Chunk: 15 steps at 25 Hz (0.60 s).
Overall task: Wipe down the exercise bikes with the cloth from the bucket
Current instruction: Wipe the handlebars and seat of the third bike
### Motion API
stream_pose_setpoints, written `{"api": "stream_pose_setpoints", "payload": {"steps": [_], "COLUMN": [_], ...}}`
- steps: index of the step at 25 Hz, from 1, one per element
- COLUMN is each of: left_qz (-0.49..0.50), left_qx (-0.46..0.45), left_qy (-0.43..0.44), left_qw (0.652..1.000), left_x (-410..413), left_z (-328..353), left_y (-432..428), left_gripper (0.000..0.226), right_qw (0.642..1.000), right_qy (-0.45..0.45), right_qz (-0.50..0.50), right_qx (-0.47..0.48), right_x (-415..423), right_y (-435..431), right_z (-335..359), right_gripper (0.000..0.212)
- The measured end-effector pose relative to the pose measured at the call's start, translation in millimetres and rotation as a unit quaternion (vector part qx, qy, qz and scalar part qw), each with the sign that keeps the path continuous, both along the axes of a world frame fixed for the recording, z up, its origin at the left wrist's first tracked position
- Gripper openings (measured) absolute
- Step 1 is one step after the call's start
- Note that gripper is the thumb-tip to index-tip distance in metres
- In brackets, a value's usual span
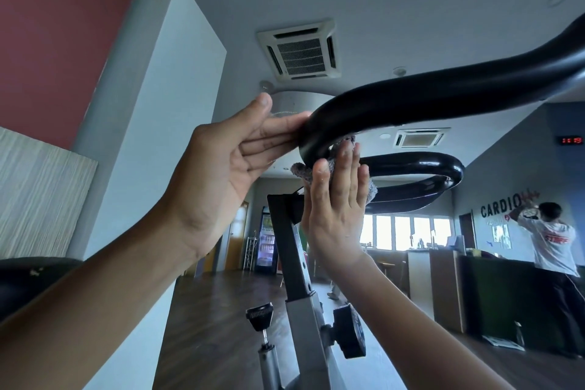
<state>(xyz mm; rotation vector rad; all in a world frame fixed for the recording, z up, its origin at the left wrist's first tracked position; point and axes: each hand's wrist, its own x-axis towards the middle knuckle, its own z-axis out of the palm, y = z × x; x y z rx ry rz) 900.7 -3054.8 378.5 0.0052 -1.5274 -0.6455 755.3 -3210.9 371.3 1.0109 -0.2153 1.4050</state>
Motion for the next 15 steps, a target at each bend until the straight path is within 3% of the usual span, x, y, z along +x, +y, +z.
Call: {"api": "stream_pose_setpoints", "payload": {"steps": [5,9,13,15], "left_qz": [0.003,0.060,0.063,0.067], "left_qx": [0.006,-0.008,-0.014,-0.008], "left_qy": [0.026,0.068,0.076,0.076], "left_qw": [1.000,0.996,0.995,0.995], "left_x": [-6.1,-18.3,-20.0,-18.7], "left_z": [-3.5,-1.2,-3.4,-2.9], "left_y": [6.9,5.1,2.5,4.2], "left_gripper": [0.039,0.037,0.033,0.034], "right_qw": [0.999,0.990,0.993,0.989], "right_qy": [0.012,-0.023,-0.057,-0.064], "right_qz": [0.013,0.122,0.103,0.125], "right_qx": [0.037,0.066,0.029,0.046], "right_x": [-3.1,22.5,15.3,22.2], "right_y": [8.9,18.4,9.1,13.5], "right_z": [-6.6,-9.8,-1.7,-3.5], "right_gripper": [0.116,0.078,0.101,0.098]}}
